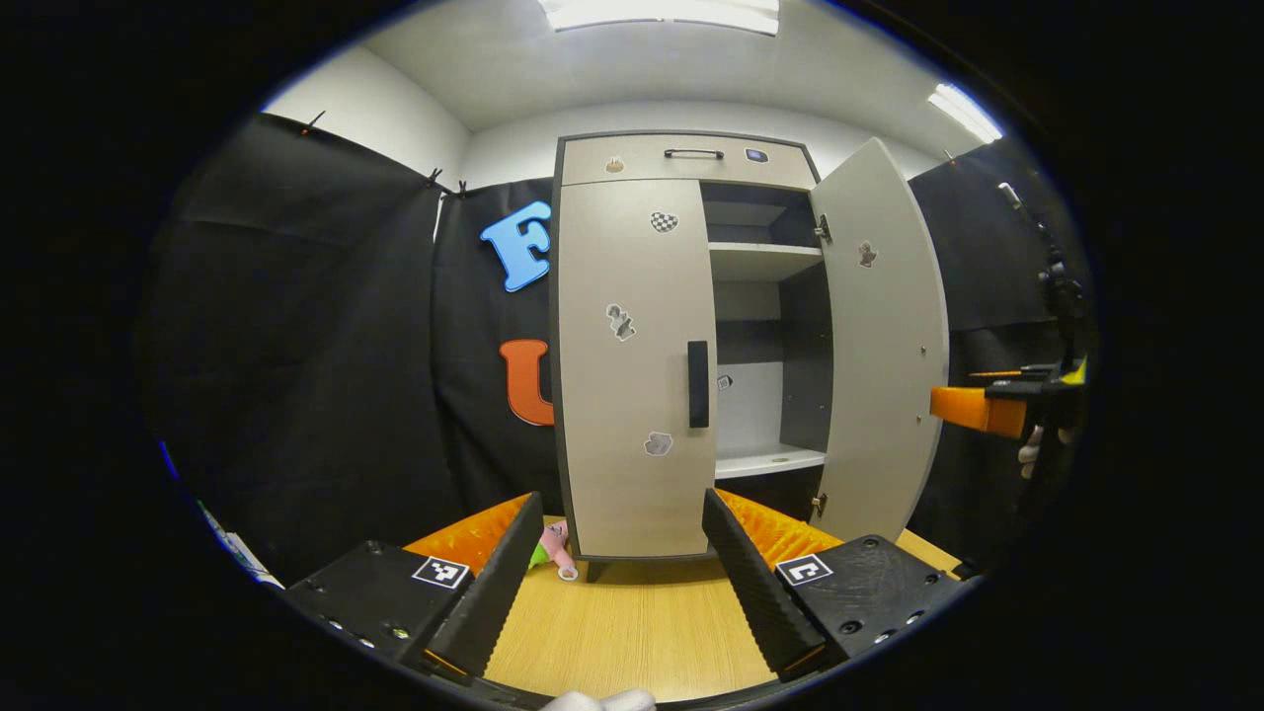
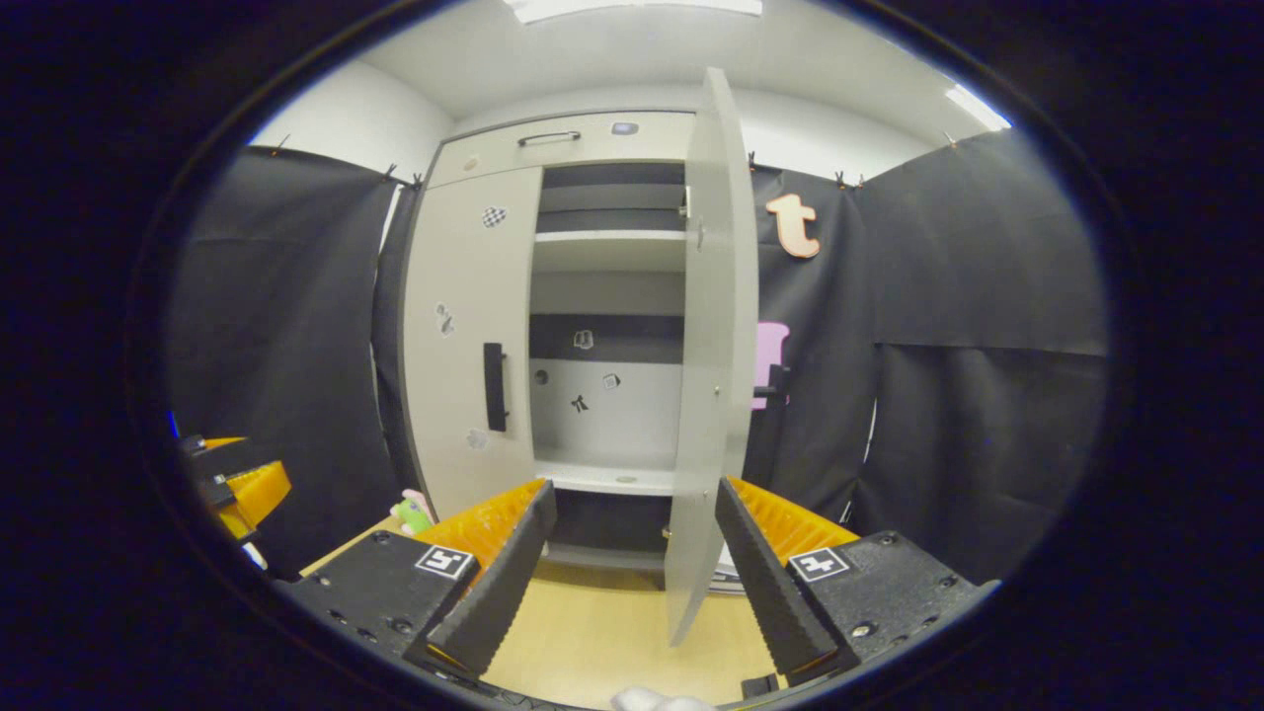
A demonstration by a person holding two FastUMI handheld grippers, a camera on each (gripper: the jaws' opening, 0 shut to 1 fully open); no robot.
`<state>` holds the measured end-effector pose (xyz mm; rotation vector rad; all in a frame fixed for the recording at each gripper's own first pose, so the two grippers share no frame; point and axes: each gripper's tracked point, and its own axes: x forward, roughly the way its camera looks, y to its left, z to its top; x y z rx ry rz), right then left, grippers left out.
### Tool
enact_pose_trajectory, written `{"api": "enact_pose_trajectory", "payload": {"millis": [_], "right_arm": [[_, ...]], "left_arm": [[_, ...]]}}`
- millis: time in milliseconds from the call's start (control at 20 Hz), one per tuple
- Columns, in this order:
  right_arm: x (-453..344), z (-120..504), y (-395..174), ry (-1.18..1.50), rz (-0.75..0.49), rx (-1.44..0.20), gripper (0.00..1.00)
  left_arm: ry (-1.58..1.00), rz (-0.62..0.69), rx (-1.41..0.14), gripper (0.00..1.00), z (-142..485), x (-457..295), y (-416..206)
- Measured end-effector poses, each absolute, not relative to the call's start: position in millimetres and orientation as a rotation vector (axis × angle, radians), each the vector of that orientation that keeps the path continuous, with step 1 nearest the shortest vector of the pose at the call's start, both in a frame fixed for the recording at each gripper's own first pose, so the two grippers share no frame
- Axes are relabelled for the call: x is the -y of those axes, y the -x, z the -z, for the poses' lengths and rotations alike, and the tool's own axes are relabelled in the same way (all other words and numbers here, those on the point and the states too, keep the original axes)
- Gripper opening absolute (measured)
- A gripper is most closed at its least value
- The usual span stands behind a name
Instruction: Open the right door of the double-door shoe cabinet with the right hand, and open the left door with the left hand.
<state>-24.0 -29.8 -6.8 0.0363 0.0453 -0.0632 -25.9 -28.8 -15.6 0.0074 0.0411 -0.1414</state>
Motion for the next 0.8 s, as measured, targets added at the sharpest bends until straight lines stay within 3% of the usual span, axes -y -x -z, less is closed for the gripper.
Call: {"api": "enact_pose_trajectory", "payload": {"millis": [300, 800], "right_arm": [[-15.8, 35.5, 38.0, -0.06, -0.003, -0.079, 1.0], [-0.6, 19.7, 17.5, -0.034, 0.004, -0.088, 1.0]], "left_arm": [[-0.012, 0.146, -0.037, 0.97, 15.6, 36.1, 12.1], [0.004, 0.193, 0.001, 0.97, -3.2, 83.0, -72.4]]}}
